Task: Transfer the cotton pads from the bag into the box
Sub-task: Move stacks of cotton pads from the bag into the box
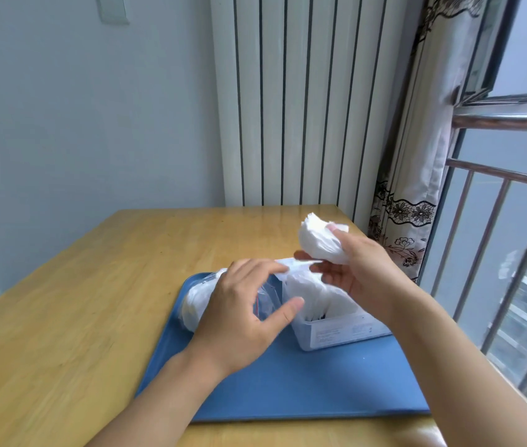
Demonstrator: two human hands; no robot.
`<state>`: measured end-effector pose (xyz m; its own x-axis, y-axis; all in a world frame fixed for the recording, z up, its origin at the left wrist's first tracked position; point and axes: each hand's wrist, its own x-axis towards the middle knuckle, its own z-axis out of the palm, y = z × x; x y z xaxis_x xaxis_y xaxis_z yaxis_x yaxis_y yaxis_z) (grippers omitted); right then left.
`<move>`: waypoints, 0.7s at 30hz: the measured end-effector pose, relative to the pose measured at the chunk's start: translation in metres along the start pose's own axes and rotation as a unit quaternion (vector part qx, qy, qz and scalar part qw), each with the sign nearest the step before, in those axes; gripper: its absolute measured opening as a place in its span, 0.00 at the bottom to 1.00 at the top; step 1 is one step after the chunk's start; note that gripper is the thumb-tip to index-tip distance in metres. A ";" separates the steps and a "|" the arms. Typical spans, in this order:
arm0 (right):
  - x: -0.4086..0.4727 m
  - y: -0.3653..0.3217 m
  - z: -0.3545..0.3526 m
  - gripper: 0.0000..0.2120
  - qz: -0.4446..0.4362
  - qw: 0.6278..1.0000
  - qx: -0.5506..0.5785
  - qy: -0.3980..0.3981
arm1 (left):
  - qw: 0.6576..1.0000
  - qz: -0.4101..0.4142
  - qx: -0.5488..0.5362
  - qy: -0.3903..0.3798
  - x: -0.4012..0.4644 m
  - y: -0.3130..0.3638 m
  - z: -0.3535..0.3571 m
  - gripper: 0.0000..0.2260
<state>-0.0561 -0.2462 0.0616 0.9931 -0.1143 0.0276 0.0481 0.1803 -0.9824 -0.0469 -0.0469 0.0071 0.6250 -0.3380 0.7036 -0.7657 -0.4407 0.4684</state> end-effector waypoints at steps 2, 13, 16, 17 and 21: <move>-0.001 0.006 0.006 0.18 0.037 0.995 -0.082 -0.032 | 0.999 0.021 0.035 -0.017 -0.001 0.000 0.004 0.16; -0.002 0.014 0.012 0.16 0.030 0.959 -0.282 0.000 | 0.978 0.052 0.031 -0.199 -0.002 -0.008 0.010 0.12; -0.002 0.017 0.015 0.15 0.004 0.888 -0.458 0.035 | 0.978 0.057 0.018 -0.202 -0.001 -0.009 0.012 0.06; 0.000 0.020 0.015 0.14 -0.008 0.874 -0.484 0.040 | 0.979 0.061 0.014 -0.195 -0.001 -0.008 0.012 0.07; 0.005 0.027 0.019 0.11 -0.026 0.798 -0.600 0.051 | 0.981 0.070 0.020 -0.180 -0.001 -0.009 0.015 0.13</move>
<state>-0.0477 -0.2230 0.0383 0.9763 -0.1811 0.1184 -0.1094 -0.8853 -0.4520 -0.0387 -0.0551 -0.0057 0.5326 -0.6663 0.5218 -0.8459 -0.3988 0.3542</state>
